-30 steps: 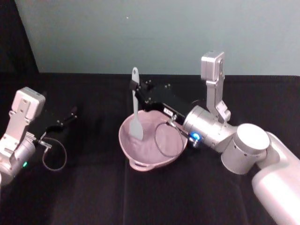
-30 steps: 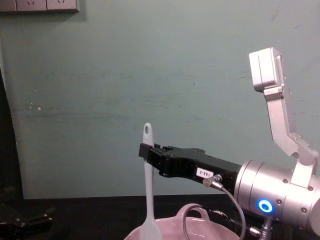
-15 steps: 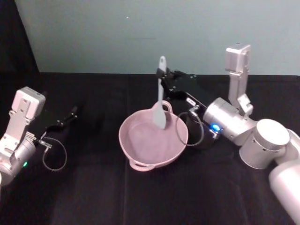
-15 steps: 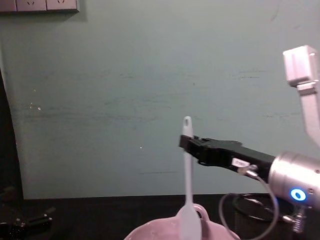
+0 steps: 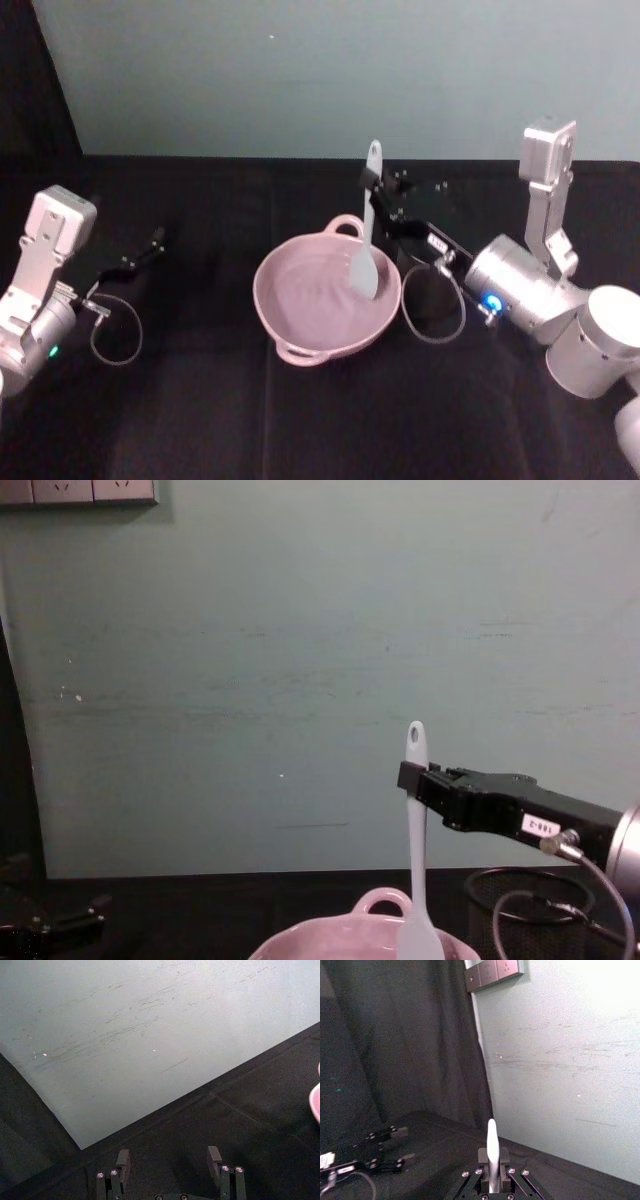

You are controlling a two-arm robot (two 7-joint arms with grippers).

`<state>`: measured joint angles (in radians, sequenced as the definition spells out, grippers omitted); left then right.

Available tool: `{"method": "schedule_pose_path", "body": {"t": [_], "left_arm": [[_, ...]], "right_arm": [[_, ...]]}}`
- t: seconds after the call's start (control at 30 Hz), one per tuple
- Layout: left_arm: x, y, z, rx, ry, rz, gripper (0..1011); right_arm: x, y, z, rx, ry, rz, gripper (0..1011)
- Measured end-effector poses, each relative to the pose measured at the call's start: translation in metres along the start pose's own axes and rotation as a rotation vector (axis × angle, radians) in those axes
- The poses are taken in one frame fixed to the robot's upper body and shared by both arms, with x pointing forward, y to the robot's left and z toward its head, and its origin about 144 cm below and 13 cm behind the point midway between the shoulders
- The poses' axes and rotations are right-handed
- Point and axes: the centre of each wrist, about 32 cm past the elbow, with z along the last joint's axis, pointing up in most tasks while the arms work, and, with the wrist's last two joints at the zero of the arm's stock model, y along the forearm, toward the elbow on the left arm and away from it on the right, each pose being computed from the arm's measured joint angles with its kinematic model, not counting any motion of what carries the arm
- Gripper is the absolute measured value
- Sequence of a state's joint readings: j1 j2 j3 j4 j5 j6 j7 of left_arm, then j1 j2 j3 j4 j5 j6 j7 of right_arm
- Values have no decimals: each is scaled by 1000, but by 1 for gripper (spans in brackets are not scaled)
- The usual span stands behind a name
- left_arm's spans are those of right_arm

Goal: Use the one hand to pick up the spoon and stir the clear water in the bowl.

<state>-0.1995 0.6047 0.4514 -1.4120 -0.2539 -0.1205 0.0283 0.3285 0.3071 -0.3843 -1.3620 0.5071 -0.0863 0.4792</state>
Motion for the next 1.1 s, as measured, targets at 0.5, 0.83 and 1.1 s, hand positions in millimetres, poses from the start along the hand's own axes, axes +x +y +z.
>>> {"method": "schedule_pose_path", "body": {"t": [0.5, 0.83, 1.1], "left_arm": [[0, 0, 0, 0, 0, 0, 1011], [0, 0, 0, 0, 0, 0, 1011], [0, 0, 0, 0, 0, 0, 1011]], "right_arm": [[-38, 14, -10, 5, 60, 121, 124], [-40, 48, -18, 27, 88, 152, 124], [-27, 66, -20, 17, 84, 127, 124]]}}
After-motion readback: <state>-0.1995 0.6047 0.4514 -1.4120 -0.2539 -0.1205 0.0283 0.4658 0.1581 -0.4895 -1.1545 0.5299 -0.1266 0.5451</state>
